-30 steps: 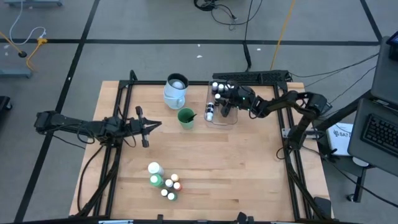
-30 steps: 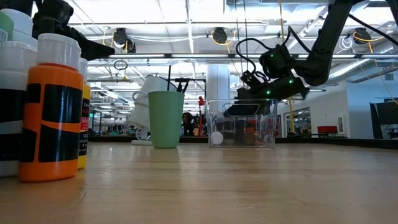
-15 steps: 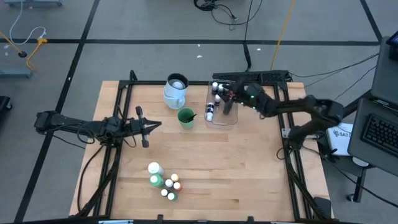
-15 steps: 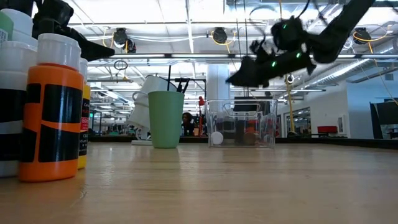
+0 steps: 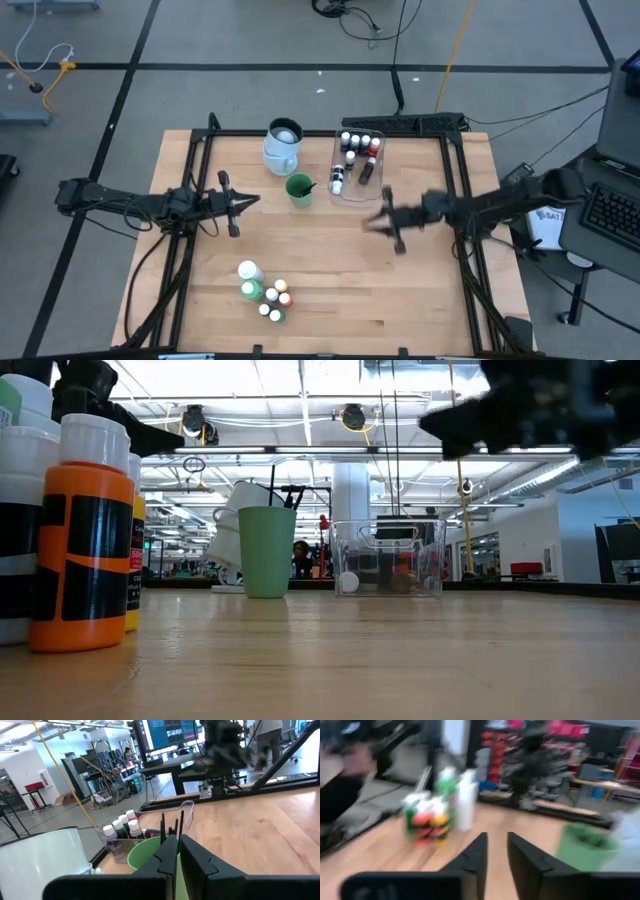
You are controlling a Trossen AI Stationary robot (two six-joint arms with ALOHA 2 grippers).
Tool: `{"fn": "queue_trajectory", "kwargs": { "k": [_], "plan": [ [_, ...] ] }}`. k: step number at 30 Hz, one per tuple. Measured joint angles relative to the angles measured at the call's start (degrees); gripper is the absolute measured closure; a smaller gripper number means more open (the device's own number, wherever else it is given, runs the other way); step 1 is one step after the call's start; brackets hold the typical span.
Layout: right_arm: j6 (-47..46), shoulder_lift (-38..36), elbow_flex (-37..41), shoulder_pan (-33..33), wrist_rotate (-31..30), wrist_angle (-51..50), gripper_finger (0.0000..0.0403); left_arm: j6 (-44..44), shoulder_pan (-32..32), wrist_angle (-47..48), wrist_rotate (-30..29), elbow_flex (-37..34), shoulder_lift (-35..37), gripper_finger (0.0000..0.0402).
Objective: Pick & Place Paint Supplies
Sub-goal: Put the yellow paint bottle into the transparent bin
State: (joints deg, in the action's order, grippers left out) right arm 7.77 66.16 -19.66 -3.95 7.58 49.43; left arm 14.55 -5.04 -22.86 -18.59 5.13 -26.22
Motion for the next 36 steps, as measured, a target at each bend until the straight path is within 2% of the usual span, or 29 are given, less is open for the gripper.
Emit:
{"fn": "queue_trajectory", "kwargs": {
  "k": [3,5,11,17,24,32,36],
  "plan": [
    [3.5,5.4,4.0,-6.8,-5.5,10.5,0.0382,0.0,0.0,-0.6,0.0,0.0,0.0,0.0376],
    [5.3,8.9,4.6,-9.3,-6.8,16.3,0.0397,0.1,0.0,-1.0,0.0,0.0,0.0,0.0376],
    [5.5,17.3,2.6,-11.2,-7.6,18.8,0.0387,0.2,0.0,-1.0,0.0,0.0,0.0,0.0376],
    [5.1,25.5,-3.5,-11.0,-7.6,18.6,0.0378,0.1,0.0,-1.0,0.0,0.0,0.0,0.0376],
    [0.7,34.8,-18.8,-10.8,-5.9,13.5,0.0370,2.3,0.0,-1.3,-0.2,0.0,0.0,0.0376],
    [2.8,44.3,-46.7,-11.3,5.7,-16.3,0.0302,2.5,0.0,-1.3,-1.1,0.0,0.0,0.0376],
    [5.7,48.3,-54.6,-12.1,6.0,-18.6,0.0264,3.7,0.0,-1.1,-1.2,0.0,0.0,0.0376]
  ]
}}
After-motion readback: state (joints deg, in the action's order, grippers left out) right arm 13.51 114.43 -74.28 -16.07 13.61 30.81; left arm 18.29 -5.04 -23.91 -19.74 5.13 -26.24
